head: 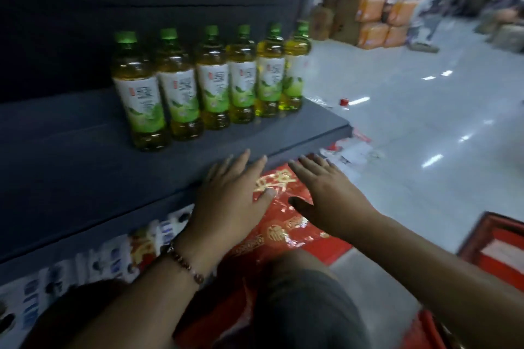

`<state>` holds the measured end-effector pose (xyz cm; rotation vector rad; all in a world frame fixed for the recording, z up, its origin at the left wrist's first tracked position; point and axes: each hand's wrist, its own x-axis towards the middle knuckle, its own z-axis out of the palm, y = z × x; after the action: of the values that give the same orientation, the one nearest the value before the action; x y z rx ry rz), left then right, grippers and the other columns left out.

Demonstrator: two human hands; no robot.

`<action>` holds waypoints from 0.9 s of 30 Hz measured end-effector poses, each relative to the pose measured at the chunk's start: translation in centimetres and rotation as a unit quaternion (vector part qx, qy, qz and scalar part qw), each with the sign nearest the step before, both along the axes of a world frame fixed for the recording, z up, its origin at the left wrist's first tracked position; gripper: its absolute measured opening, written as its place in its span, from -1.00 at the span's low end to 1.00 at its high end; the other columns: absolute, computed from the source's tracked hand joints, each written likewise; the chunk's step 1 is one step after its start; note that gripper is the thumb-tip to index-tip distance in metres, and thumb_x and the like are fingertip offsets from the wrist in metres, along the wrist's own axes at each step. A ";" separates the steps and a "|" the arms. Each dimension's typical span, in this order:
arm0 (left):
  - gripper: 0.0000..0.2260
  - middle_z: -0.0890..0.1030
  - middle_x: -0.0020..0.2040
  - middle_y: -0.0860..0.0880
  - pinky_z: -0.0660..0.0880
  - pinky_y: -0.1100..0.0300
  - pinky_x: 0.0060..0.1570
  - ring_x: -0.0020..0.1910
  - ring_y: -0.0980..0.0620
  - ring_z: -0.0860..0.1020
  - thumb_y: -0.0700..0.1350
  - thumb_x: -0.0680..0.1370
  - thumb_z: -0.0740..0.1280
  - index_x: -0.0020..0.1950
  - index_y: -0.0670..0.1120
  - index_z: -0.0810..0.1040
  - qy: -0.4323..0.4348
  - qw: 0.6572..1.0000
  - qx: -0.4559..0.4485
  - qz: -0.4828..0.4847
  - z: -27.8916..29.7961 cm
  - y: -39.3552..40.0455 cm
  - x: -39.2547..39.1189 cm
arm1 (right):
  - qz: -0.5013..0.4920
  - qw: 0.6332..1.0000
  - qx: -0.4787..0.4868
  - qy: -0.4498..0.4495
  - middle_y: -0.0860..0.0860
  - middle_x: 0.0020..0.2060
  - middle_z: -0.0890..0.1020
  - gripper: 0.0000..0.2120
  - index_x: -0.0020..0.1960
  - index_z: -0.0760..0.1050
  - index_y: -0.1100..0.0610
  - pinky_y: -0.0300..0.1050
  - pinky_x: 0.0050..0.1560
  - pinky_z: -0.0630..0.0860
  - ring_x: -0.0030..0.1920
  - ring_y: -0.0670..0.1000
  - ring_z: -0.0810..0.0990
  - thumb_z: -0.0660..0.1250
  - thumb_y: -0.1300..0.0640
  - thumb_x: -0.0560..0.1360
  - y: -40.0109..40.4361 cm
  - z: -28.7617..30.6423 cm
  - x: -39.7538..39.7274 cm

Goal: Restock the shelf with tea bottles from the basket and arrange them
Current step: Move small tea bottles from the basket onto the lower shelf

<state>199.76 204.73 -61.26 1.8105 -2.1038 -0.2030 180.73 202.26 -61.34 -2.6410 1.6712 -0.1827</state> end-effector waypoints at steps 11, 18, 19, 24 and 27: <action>-0.39 0.07 0.63 -0.07 0.07 -0.01 0.52 0.59 -0.10 0.09 0.21 0.63 0.18 0.62 0.09 0.07 -0.069 0.953 0.059 -0.288 -2.7 4.2 -21.4 | -0.288 0.948 0.136 0.008 0.07 0.59 0.08 -0.29 0.61 -0.03 0.00 0.03 0.54 -0.03 0.58 0.16 0.01 0.18 -0.22 0.60 11.5 -7.5 -21.8; -0.45 0.31 0.49 -0.12 0.37 -0.13 0.34 0.41 -0.17 0.35 0.15 0.63 0.20 0.56 0.00 0.17 -0.160 0.885 0.133 -0.417 -6.9 7.2 -34.3 | -0.398 0.894 0.205 -0.008 0.09 0.55 0.22 -0.23 0.60 0.04 0.02 0.11 0.51 0.15 0.54 0.17 0.18 0.22 -0.28 0.53 17.3 -14.9 -30.7; -0.47 0.33 0.48 -0.12 0.36 -0.14 0.34 0.40 -0.18 0.36 0.15 0.63 0.20 0.54 -0.01 0.19 -0.174 0.879 0.138 -0.422 -7.4 7.2 -35.4 | -0.412 0.885 0.217 -0.013 0.09 0.54 0.25 -0.23 0.59 0.06 0.03 0.13 0.50 0.17 0.52 0.18 0.21 0.24 -0.27 0.53 17.9 -15.9 -31.4; -0.53 0.38 0.45 -0.10 0.32 -0.16 0.40 0.42 -0.16 0.35 0.17 0.60 0.23 0.45 0.00 0.32 -0.206 0.875 0.129 -0.418 -10.1 6.3 -37.9 | -0.451 0.851 0.266 -0.036 0.08 0.55 0.22 -0.26 0.59 0.03 0.02 0.16 0.52 0.14 0.52 0.21 0.20 0.27 -0.18 0.55 19.2 -20.5 -33.1; -0.50 0.30 0.52 -0.11 0.23 -0.17 0.47 0.50 -0.17 0.25 0.17 0.62 0.21 0.50 0.00 0.28 -0.209 0.877 0.112 -0.417 -10.9 5.8 -38.0 | -0.468 0.834 0.287 -0.050 0.12 0.57 0.17 -0.24 0.61 -0.05 0.03 0.19 0.51 0.13 0.53 0.26 0.17 0.24 -0.17 0.57 18.8 -23.2 -33.7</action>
<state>161.72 210.53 -72.13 0.9625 -3.1882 -0.2933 147.01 221.01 -84.51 -1.2267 2.3367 0.1637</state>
